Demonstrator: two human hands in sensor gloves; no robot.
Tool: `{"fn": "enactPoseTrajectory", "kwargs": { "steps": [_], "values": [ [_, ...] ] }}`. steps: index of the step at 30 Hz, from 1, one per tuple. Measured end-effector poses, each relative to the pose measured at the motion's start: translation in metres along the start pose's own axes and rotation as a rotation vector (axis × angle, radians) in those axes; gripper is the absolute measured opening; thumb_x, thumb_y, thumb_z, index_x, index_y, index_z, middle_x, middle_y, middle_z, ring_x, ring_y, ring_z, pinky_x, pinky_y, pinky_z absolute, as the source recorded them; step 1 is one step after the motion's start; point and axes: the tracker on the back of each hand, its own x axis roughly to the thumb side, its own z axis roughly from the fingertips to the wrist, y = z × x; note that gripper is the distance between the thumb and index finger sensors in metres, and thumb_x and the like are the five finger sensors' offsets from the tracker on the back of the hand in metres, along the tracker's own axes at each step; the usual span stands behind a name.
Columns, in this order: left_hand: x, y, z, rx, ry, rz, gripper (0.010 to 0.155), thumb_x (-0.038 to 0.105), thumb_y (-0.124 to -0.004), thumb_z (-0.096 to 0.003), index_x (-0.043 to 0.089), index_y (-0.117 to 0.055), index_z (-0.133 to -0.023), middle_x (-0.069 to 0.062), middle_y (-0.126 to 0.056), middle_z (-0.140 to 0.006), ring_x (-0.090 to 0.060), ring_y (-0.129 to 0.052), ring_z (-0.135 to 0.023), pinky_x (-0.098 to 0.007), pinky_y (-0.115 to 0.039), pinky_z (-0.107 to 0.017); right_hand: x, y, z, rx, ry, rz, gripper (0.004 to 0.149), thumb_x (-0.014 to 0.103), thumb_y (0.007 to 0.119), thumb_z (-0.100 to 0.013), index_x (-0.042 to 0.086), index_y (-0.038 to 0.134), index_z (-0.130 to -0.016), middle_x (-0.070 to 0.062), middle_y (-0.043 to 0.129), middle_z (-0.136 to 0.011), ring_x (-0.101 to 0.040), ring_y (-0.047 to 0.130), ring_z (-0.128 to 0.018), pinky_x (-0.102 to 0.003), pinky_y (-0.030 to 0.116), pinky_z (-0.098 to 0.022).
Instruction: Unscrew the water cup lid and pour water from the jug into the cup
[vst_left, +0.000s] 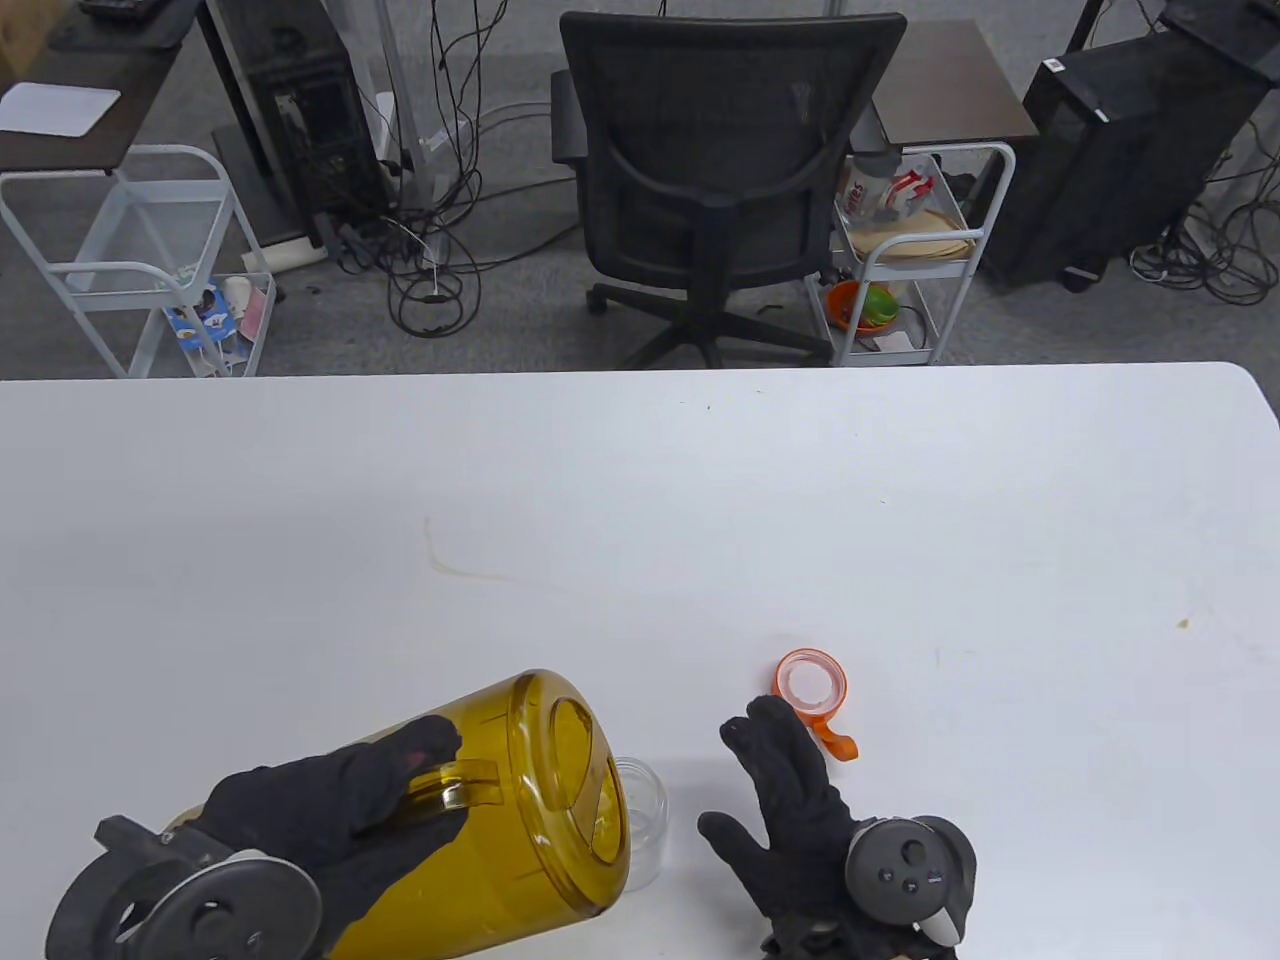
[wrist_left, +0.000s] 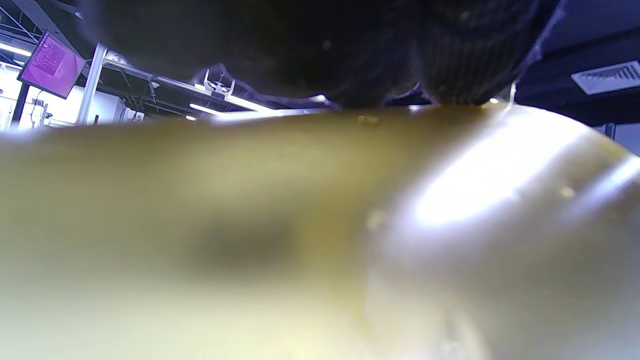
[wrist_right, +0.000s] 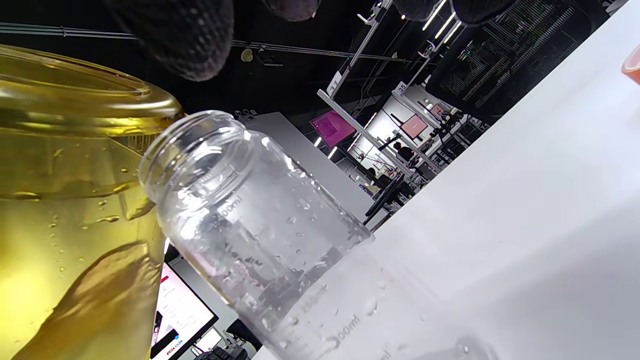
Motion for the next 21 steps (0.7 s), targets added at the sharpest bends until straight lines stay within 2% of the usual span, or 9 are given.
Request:
{"fn": "enactPoseTrajectory", "kwargs": {
  "steps": [21],
  "values": [
    [0.025,0.006,-0.018,-0.038,-0.039,-0.082,0.056,0.060,-0.089,-0.0426,0.036,-0.077,-0.091,0.013,-0.101,-0.047,-0.005,-0.101,-0.017,-0.034,-0.093,-0.024,-0.002,-0.005,0.000,-0.020,0.000,-0.050,0.074,0.052,0.072,-0.055,0.019,0.040,-0.112,-0.018,0.019,-0.118,-0.052,0.038,-0.107,-0.066,0.050,-0.074]
  ]
}}
